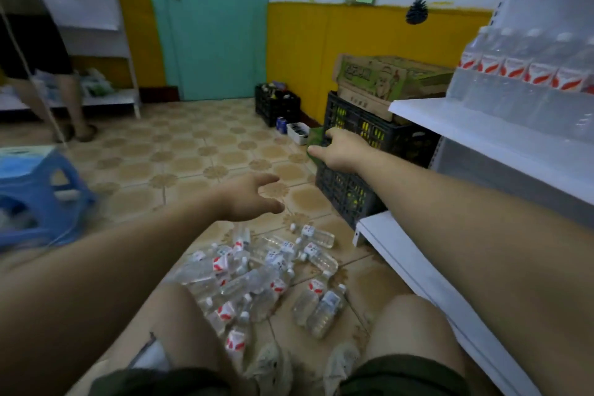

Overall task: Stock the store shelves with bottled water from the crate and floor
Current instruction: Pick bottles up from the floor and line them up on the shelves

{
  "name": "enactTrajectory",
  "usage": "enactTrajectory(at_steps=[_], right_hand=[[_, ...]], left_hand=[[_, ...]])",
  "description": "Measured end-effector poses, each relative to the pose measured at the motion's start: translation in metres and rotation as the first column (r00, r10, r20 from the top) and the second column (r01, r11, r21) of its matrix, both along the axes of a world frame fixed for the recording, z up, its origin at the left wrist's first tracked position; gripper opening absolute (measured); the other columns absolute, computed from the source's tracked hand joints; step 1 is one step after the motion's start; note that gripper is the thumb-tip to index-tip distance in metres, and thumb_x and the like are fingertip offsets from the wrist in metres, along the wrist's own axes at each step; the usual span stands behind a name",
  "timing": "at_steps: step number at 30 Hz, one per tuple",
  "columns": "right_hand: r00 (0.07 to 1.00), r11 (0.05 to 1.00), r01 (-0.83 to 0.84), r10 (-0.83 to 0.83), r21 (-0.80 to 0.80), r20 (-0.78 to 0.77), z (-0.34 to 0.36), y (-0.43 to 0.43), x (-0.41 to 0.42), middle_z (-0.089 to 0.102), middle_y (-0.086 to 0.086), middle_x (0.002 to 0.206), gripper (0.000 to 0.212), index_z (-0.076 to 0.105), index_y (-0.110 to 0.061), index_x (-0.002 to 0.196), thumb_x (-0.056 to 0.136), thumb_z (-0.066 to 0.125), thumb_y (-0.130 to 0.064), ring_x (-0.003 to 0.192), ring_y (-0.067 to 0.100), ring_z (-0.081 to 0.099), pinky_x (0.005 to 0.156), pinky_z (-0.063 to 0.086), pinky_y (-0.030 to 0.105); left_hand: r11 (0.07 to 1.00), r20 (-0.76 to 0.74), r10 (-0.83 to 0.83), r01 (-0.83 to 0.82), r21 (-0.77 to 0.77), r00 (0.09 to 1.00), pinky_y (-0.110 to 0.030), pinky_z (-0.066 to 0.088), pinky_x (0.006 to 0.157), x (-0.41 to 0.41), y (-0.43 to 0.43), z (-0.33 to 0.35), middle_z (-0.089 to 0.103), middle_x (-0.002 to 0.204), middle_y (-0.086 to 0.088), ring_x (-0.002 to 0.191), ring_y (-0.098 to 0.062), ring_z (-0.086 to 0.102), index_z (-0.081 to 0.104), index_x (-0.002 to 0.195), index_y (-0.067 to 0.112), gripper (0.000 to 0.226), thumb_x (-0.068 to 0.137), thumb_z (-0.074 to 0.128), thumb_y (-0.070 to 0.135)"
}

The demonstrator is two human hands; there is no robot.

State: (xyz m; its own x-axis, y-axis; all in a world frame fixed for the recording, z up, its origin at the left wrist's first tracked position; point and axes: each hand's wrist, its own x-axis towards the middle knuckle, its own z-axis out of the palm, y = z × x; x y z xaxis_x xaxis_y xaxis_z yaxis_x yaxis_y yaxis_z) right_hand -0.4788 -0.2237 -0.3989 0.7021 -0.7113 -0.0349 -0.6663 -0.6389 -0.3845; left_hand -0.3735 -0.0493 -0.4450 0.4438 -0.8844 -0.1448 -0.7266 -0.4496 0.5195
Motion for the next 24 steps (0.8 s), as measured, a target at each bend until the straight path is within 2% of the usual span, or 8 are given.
enactTrajectory(at_steps=[5,14,19,22,24], right_hand=[[0.993,0.994,-0.112,0.112,-0.007,0.023,-0.009,0.031,0.058,0.031,0.011,0.156,0.082,0.024,-0.014,0.153,0.091,0.050,-0.061,0.137,0.033,0.038,0.106,0.038,0.038],[0.941,0.933,-0.337,0.334,0.128,0.048,-0.050,0.094,0.130,0.032,0.011,0.155,0.078,0.023,-0.013,0.154,0.094,0.053,-0.053,0.136,0.033,0.039,0.103,0.038,0.038],[0.905,0.889,-0.415,0.425,0.195,-0.010,-0.075,0.124,0.161,0.032,0.012,0.155,0.078,0.020,-0.014,0.154,0.094,0.052,-0.053,0.136,0.033,0.040,0.107,0.040,0.039],[0.871,0.857,-0.459,0.486,0.234,-0.071,-0.094,0.144,0.179,0.027,0.014,0.157,0.076,0.019,-0.010,0.154,0.097,0.048,-0.050,0.139,0.034,0.034,0.110,0.035,0.038],[0.860,0.844,-0.462,0.501,0.271,-0.096,-0.111,0.157,0.193,0.027,0.012,0.158,0.075,0.020,-0.012,0.155,0.097,0.048,-0.052,0.139,0.032,0.035,0.107,0.034,0.035]], left_hand=[[0.981,0.006,0.196,-0.196,0.002,0.981,-0.034,0.028,0.110,0.017,0.048,-0.002,0.031,0.155,0.001,0.140,-0.020,0.032,0.030,0.149,0.032,0.072,0.086,0.063,0.045],[0.874,-0.023,0.481,-0.477,0.094,0.876,-0.036,0.033,0.106,0.045,0.130,-0.023,0.037,0.151,-0.004,0.134,-0.024,0.040,0.031,0.148,0.035,0.071,0.086,0.064,0.045],[0.842,-0.029,0.531,-0.525,0.123,0.847,-0.034,0.031,0.107,0.056,0.167,-0.042,0.035,0.152,0.000,0.135,-0.022,0.039,0.032,0.148,0.031,0.071,0.086,0.064,0.045],[0.832,-0.050,0.549,-0.539,0.136,0.835,-0.035,0.029,0.110,0.069,0.186,-0.066,0.033,0.154,0.000,0.138,-0.020,0.034,0.033,0.148,0.030,0.070,0.086,0.064,0.044],[0.822,-0.086,0.562,-0.545,0.162,0.823,-0.036,0.028,0.111,0.082,0.197,-0.087,0.031,0.155,0.000,0.140,-0.020,0.032,0.033,0.148,0.028,0.071,0.086,0.065,0.042]])
